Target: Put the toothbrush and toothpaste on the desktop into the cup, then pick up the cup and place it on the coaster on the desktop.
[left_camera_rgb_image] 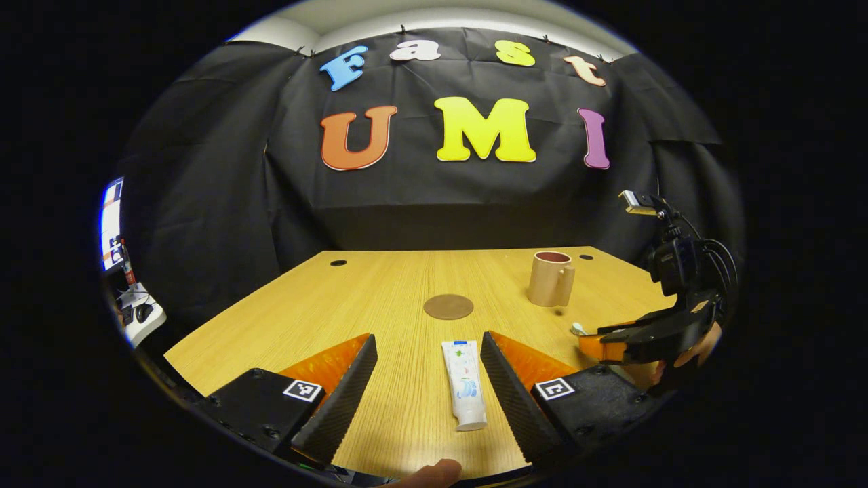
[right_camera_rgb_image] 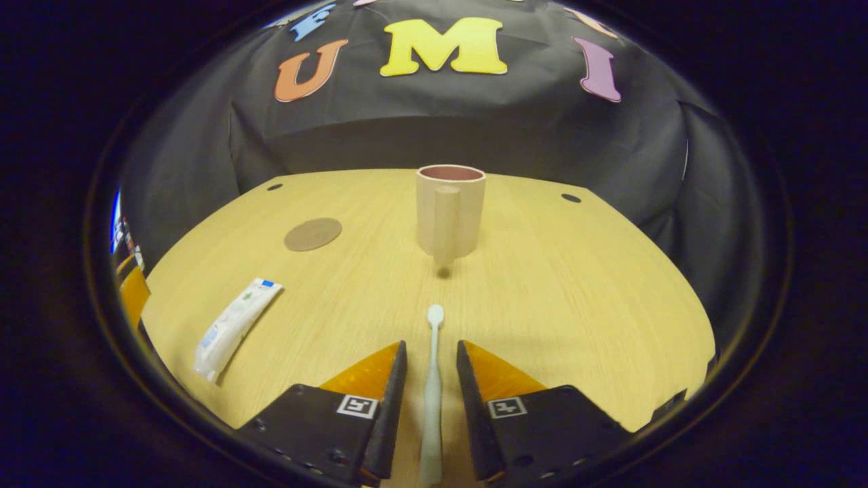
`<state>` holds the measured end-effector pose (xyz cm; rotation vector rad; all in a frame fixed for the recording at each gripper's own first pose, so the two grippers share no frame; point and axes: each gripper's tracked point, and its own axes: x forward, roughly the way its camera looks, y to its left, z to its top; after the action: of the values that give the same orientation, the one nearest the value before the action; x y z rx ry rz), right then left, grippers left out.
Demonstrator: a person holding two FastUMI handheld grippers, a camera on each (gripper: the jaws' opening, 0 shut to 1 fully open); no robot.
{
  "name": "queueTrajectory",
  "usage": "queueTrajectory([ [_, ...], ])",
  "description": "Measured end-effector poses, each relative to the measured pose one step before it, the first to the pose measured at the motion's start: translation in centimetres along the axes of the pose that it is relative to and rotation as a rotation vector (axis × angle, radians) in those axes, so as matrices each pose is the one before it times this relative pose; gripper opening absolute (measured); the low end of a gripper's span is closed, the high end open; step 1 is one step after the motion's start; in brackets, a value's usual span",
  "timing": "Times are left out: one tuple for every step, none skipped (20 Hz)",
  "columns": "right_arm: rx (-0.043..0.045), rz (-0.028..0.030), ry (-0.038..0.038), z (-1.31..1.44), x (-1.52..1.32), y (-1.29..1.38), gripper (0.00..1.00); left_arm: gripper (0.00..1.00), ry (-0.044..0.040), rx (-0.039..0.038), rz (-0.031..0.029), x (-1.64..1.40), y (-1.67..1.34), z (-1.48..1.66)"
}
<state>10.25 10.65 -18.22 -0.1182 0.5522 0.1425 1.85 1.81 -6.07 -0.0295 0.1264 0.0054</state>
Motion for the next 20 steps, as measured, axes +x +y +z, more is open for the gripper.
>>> queueTrajectory([
  [0.00834, 0.00306, -0.00118, 0.113, 0.090, 0.074, 0.35, 0.98, 0.01572, -0.00733, -0.00459, 0.217, -0.021, -0.407],
  [0.00215, 0.00329, 0.00551, 0.015, -0.062, -0.082, 0.25, 0.98, 0.01491, -0.00906, -0.00595, 0.276, -0.271, -0.323],
  [-0.00264, -0.00140, 0.00393, -0.104, -0.007, 0.035, 0.25, 0.98, 0.01690, -0.00527, -0.00559, 0.267, -0.169, -0.445],
  [0.00049, 0.00106, 0.00040, 0.015, -0.040, -0.151, 0.21, 0.98, 0.01748, -0.00083, -0.00665, 0.394, -0.124, -0.519],
  [0.00244, 0.00262, 0.00696, -0.135, 0.032, -0.074, 0.16, 0.98, 0.03255, -0.00020, -0.02677, 0.321, -0.559, -0.731],
  [0.00801, 0.00354, 0.00211, 0.019, 0.017, -0.008, 0.05, 0.98, 0.02930, -0.00037, -0.01449, 0.176, -0.364, -0.574],
  [0.01194, 0.00677, 0.00581, -0.029, 0.002, -0.035, 0.05, 0.98, 0.01904, 0.00378, 0.00090, 0.494, -0.016, -0.293],
  [0.01925, 0.00627, 0.00284, 0.069, -0.022, -0.140, 0.05, 0.99, 0.01366, 0.00346, -0.00012, 0.552, 0.037, -0.094],
  [0.01453, 0.00874, 0.00522, -0.086, -0.045, -0.076, 0.02, 0.98, 0.01775, -0.00288, -0.00200, 0.524, -0.166, -0.205],
  [0.00670, 0.00906, 0.00226, -0.095, -0.044, -0.025, 0.01, 0.98, 0.01927, -0.01191, -0.00720, 0.398, -0.208, -0.318],
  [0.01223, 0.00736, 0.00096, 0.100, -0.117, -0.085, 0.01, 0.98, 0.03050, -0.01567, -0.01322, 0.448, -0.300, -0.570],
  [0.01039, 0.02078, 0.00001, -0.087, -0.081, 0.262, 0.01, 0.98, 0.04193, -0.01511, -0.00747, 0.354, -0.235, -0.684],
  [0.00372, 0.02068, -0.00145, -0.063, -0.192, 0.222, 0.00, 0.98, 0.03499, -0.01216, 0.00003, 0.124, -0.229, -0.540],
  [0.00158, 0.00615, -0.00941, -0.090, -0.261, -0.147, 0.00, 0.99, 0.02348, -0.00487, 0.00273, 0.172, 0.003, -0.359],
  [0.00223, 0.01316, -0.01531, 0.238, -0.323, 0.073, 0.00, 0.99, 0.01509, 0.00201, 0.00406, 0.086, 0.213, -0.234],
  [0.00612, 0.01223, -0.01760, 0.248, -0.308, 0.124, 0.00, 0.99, 0.01256, 0.00693, 0.00476, 0.022, 0.122, -0.221],
  [0.00410, 0.00845, -0.01224, 0.187, -0.393, -0.036, 0.00, 0.99, 0.01261, 0.00792, -0.00049, 0.059, -0.092, -0.230],
  [0.00534, 0.00993, -0.01333, 0.174, -0.547, -0.026, 0.00, 0.99, 0.01256, 0.00529, -0.00491, 0.111, -0.169, -0.200],
  [0.00560, 0.00580, -0.01599, 0.332, -0.531, -0.092, 0.00, 0.99, 0.01594, 0.00468, -0.00349, 0.267, -0.176, -0.127],
  [0.00145, 0.00347, -0.01258, 0.144, -0.530, -0.038, 0.00, 0.99, 0.01658, 0.00530, 0.00219, 0.361, -0.151, 0.030],
])
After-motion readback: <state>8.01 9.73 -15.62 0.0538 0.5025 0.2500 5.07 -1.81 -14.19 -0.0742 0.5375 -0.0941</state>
